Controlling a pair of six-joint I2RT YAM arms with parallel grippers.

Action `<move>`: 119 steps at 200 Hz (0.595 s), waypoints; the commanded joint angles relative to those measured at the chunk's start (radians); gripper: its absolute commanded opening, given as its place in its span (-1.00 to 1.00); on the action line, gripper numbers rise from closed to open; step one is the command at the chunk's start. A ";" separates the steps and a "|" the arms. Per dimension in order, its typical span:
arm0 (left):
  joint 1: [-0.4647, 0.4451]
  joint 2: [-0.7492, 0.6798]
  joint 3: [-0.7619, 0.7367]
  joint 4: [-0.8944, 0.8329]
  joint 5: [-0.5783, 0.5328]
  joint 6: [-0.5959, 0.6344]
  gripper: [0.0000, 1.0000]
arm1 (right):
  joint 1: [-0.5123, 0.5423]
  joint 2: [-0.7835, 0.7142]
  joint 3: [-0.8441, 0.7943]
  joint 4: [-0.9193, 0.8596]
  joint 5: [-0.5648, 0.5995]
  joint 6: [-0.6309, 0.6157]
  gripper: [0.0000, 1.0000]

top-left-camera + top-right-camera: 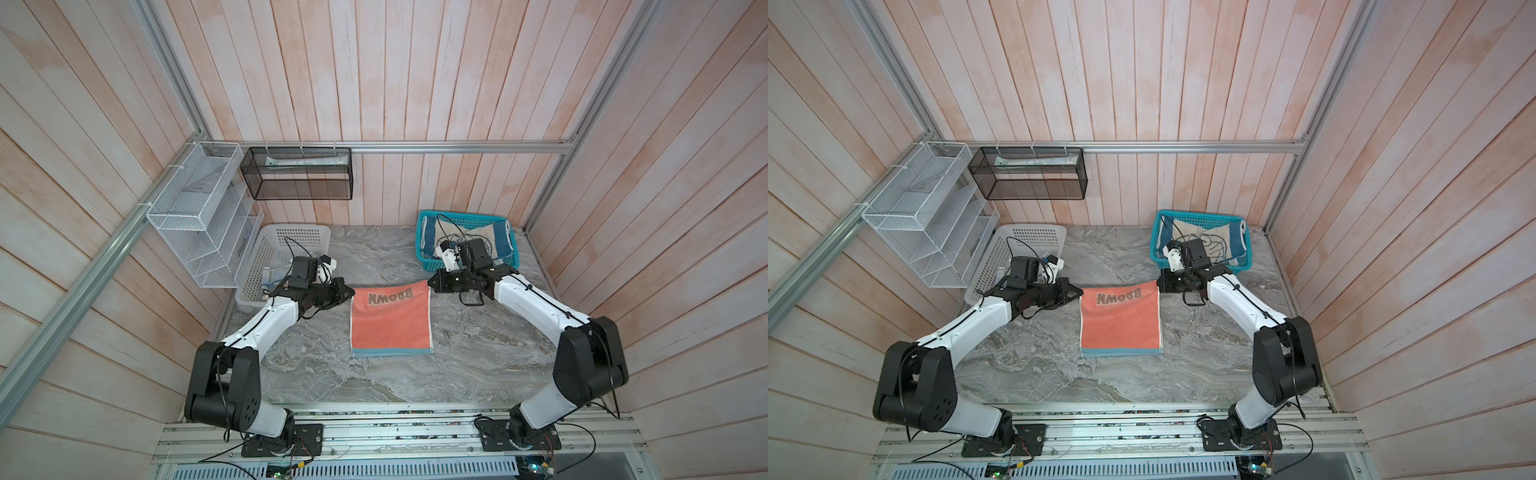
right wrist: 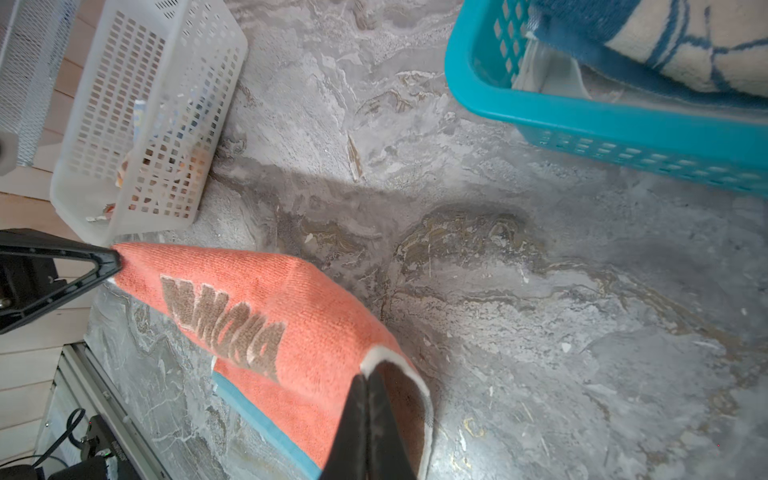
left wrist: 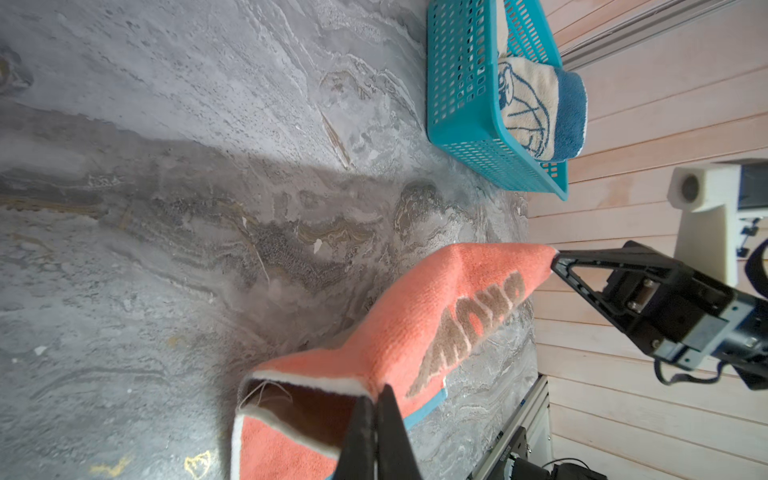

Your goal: Fold and stack the towels

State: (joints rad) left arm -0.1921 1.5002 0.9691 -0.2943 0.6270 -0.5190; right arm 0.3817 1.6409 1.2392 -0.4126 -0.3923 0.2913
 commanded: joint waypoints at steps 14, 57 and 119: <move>0.006 0.011 0.002 -0.057 0.028 0.041 -1.00 | -0.005 0.021 -0.007 -0.088 -0.070 -0.042 -1.00; 0.006 -0.062 -0.141 -0.019 0.064 0.020 -1.00 | -0.005 -0.062 -0.197 -0.027 -0.095 -0.015 -1.00; -0.012 -0.316 -0.452 -0.005 0.014 -0.101 -0.19 | 0.003 -0.258 -0.511 0.008 -0.176 0.064 -0.24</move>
State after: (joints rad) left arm -0.2054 1.2636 0.5743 -0.2817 0.6918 -0.5797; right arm 0.3779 1.4418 0.7902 -0.4019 -0.5175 0.3176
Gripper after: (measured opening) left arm 0.305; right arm 0.322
